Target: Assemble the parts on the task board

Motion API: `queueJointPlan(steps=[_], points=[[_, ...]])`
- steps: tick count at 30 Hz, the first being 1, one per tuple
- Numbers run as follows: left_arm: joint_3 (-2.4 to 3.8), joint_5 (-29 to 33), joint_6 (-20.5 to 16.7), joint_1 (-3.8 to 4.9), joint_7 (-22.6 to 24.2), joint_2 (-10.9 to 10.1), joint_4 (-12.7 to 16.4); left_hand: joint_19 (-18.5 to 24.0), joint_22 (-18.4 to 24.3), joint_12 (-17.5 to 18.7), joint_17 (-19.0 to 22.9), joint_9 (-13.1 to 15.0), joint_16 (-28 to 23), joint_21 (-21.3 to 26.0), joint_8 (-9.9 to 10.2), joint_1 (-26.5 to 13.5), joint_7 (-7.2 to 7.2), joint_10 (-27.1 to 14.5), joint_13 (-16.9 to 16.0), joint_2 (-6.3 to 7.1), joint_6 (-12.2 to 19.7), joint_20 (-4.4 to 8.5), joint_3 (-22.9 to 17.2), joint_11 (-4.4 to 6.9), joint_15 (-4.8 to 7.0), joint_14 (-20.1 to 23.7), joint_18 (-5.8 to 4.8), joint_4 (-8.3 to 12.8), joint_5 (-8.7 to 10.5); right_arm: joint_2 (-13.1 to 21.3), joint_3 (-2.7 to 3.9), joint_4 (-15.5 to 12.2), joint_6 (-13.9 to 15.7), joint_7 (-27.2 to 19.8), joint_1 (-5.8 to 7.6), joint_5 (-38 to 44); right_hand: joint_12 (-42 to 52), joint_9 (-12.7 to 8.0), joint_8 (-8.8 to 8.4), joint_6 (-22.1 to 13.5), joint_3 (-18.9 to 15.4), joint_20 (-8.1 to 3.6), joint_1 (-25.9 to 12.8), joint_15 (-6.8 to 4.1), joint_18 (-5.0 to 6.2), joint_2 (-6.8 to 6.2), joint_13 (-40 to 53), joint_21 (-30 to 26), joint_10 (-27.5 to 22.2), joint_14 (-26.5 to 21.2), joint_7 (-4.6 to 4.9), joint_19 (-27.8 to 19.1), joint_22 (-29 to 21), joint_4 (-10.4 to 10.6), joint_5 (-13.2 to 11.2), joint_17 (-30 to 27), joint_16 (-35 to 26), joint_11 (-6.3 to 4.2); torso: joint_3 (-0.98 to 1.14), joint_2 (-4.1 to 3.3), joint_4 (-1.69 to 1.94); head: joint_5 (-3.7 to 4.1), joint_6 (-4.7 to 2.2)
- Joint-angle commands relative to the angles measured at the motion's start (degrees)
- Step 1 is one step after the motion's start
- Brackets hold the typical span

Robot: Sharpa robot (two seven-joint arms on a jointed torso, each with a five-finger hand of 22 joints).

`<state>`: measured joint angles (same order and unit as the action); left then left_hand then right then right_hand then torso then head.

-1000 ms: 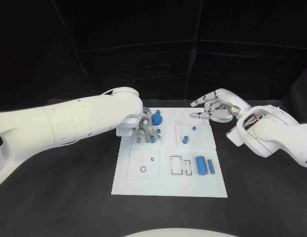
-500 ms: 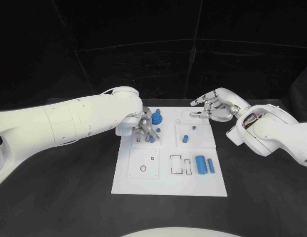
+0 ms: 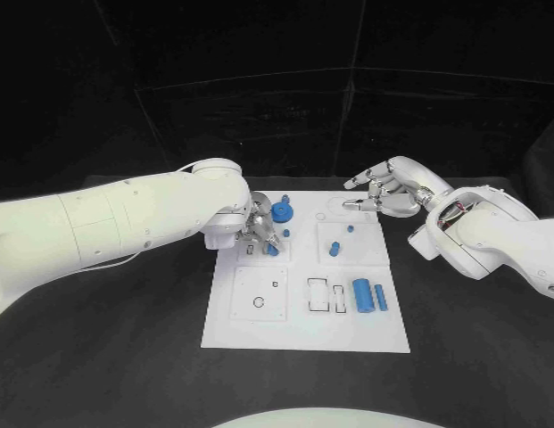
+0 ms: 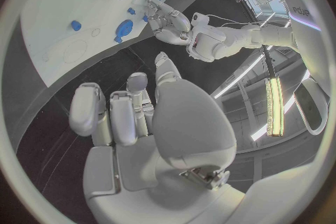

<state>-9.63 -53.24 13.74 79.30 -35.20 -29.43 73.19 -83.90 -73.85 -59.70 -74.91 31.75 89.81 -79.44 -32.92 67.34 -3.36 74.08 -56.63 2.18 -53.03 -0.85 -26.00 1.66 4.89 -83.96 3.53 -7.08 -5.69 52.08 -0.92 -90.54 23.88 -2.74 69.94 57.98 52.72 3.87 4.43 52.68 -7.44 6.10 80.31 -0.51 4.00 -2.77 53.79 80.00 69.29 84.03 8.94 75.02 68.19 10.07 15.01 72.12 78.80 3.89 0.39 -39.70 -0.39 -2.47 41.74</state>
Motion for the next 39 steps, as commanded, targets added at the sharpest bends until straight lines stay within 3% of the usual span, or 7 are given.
queueJointPlan(steps=[1, 8, 15, 21, 25, 39], points=[[0.02, 1.2, -6.37, 0.01, 1.6, -1.27, 1.68, -0.66, -0.15, -0.62, -15.09, 0.64, 0.19, 0.2, -0.64, -1.8, 0.44, 0.62, -0.23, 0.89, 0.14, -0.41, -13.04, -0.11, 0.06, -6.04, -0.15, 10.68, 0.42, -0.03, 0.02, 0.05, -0.2, -0.37, 0.12, -0.14, 0.03, 0.07, 0.38, 0.35, -0.37, -0.24, 0.32, -0.08, 0.79, 0.32, -0.15, -0.4, 0.02, 2.1, -0.19, -0.07, -0.07, 0.07, 0.26, -0.09, -0.28, -0.22, 0.02, 0.05, 0.08, -0.25, -0.02], [0.0, 1.18, -12.31, -0.38, 2.1, -4.22, 4.86, -0.74, -0.32, -0.97, -15.09, 1.31, 0.19, 0.16, -1.3, -2.92, 0.6, 0.9, -0.52, 1.4, 0.29, -0.35, -14.91, -0.13, 0.14, -6.04, -0.18, 10.89, 0.51, 0.01, 0.02, 0.16, -0.27, -0.45, 0.12, -0.23, 0.07, 0.06, 0.38, 0.36, -0.49, -0.25, 0.22, -0.08, 0.79, 0.34, -0.16, -0.43, 0.05, 2.1, -0.19, -0.09, -0.1, 0.14, 0.23, -0.1, -0.3, -0.22, 0.08, 0.07, 0.11, -0.52, -0.03], [-0.04, -1.85, -17.41, -1.57, 2.73, -6.58, 6.98, -1.01, -0.94, -1.71, -15.09, 1.77, 0.19, -0.23, -1.86, -3.6, 0.78, 1.47, -1.17, 1.83, 0.15, -0.26, -15.68, 0.03, 0.26, -6.04, -0.29, 10.95, 0.56, 0.15, 0.02, 0.32, -0.32, -0.51, 0.11, -0.31, 0.0, 0.06, 0.39, 0.36, -0.66, -0.25, 0.1, -0.08, 0.8, 0.37, -0.28, -0.47, 0.02, 2.1, -0.19, -0.11, -0.16, 0.23, 0.11, -0.14, -0.35, -0.21, 0.28, 0.12, 0.63, -0.4, 0.04], [-0.07, -4.12, -18.07, -2.97, 2.43, -6.71, 6.57, -1.16, -1.26, -2.09, -15.09, 2.15, 0.19, -0.43, -2.37, -4.18, 0.97, 1.79, -1.47, 2.19, 0.01, -0.17, -16.21, 0.18, 0.38, -6.04, -0.35, 10.91, 0.58, 0.19, 0.02, 0.44, -0.38, -0.54, 0.11, -0.34, -0.01, 0.06, 0.39, 0.36, -0.77, -0.26, 0.04, -0.08, 0.79, 0.4, -0.33, -0.48, 0.03, 2.1, -0.19, -0.09, -0.15, 0.28, 0.01, -0.16, -0.38, -0.21, 0.37, 0.13, 0.79, -0.35, 0.02], [-0.07, -5.35, -18.09, -3.67, 2.24, -6.38, 6.07, -1.18, -1.28, -2.22, -15.09, 2.39, 0.19, -0.43, -2.71, -4.59, 1.1, 1.92, -1.54, 2.42, -0.08, -0.1, -16.44, 0.27, 0.46, -6.04, -0.35, 10.83, 0.62, 0.24, 0.02, 0.44, -0.41, -0.58, 0.11, -0.35, -0.01, 0.06, 0.39, 0.36, -0.77, -0.26, 0.04, -0.08, 0.79, 0.4, -0.33, -0.48, 0.03, 2.1, -0.19, -0.09, -0.15, 0.28, 0.01, -0.16, -0.38, -0.21, 0.33, 0.07, 0.63, -0.49, 0.05], [-0.07, -6.61, -17.23, -4.06, 1.96, -5.97, 5.7, -1.26, -1.46, -2.29, -15.09, 2.82, 0.19, -0.51, -3.34, -5.39, 1.32, 2.12, -1.44, 2.63, -0.24, 0.04, -16.45, 0.45, 0.6, -6.04, -0.38, 10.46, 0.77, 0.07, 0.02, 0.58, -0.6, -0.69, 0.11, -0.35, -0.03, 0.06, 0.4, 0.37, -0.87, -0.26, 0.01, -0.08, 0.8, 0.43, -0.38, -0.51, 0.02, 2.11, -0.19, -0.11, -0.2, 0.32, -0.11, -0.16, -0.4, -0.22, 0.34, 0.09, 0.74, -0.22, 0.2]])
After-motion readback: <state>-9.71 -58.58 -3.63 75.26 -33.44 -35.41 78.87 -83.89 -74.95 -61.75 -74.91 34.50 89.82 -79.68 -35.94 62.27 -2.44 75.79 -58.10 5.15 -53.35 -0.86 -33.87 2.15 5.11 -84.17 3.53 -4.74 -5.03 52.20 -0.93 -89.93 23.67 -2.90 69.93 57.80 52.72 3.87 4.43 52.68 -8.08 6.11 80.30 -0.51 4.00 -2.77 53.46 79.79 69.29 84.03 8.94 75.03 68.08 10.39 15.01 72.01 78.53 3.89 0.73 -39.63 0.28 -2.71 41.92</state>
